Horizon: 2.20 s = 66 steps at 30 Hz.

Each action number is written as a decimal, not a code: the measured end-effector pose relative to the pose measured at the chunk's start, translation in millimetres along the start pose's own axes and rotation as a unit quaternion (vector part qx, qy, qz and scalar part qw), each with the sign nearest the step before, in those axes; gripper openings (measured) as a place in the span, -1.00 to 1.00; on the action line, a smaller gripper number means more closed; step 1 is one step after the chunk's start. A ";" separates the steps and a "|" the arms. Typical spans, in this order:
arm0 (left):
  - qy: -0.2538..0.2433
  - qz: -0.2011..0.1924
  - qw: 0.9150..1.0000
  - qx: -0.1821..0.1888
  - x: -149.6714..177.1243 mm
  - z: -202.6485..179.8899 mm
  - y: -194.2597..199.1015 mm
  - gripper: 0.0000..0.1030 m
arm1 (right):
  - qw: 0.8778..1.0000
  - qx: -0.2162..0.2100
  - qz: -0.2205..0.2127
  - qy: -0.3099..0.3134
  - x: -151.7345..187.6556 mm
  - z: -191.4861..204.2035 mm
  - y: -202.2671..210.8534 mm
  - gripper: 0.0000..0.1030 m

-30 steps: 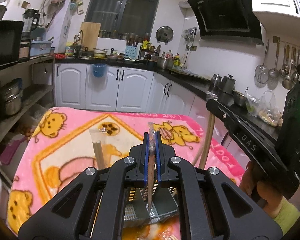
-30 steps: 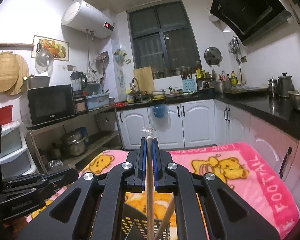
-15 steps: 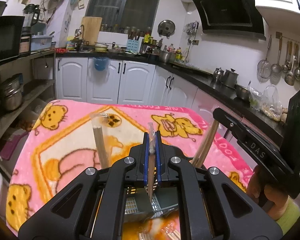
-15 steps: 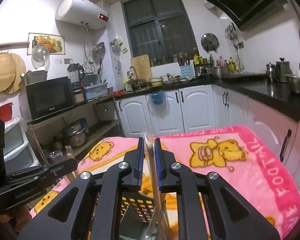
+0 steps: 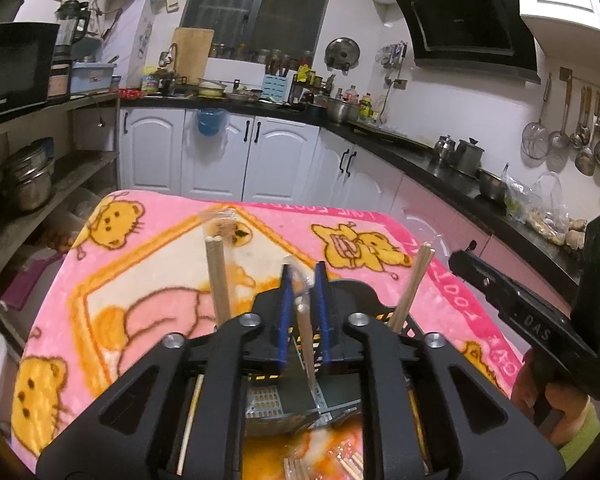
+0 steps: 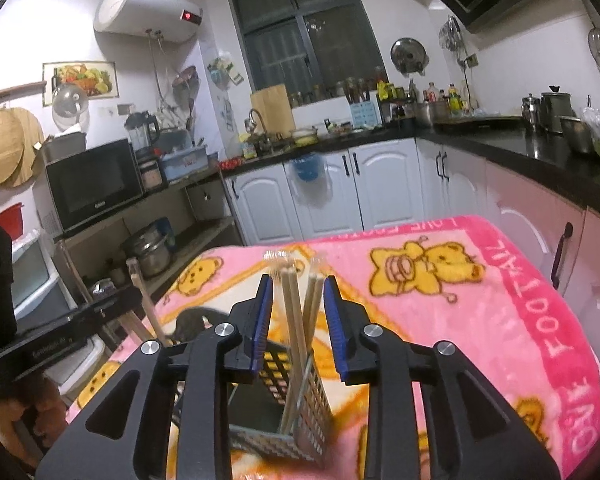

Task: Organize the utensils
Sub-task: 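Drop the chopstick into the caddy opening the left tool while the right tool releases its own, then withdraw both open tools from the caddy toward the chopstick pile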

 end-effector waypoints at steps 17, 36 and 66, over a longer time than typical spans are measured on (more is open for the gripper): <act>0.004 -0.012 1.000 -0.006 -1.8 2.0 25.0 0.17 | 0.999 -0.003 0.037 0.013 24.3 -3.8 15.7 -0.24; -0.004 -0.016 1.000 -0.010 17.2 -2.0 59.0 0.76 | 0.998 -0.019 0.049 0.038 42.7 5.7 43.1 -0.03; 0.019 0.019 0.999 -0.031 67.9 13.8 71.4 0.79 | 0.993 -0.040 0.080 0.077 84.6 32.5 66.7 0.10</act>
Point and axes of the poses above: each gripper's, at about its wrist camera, not at the fingertips, and y roughly against the way its jaws point, z to its left, x to its underside, the point moved 10 cm from there along -y, roughly the way its jaws point, and after that the axes turned 14 degrees about x, right-handed, at the moved point
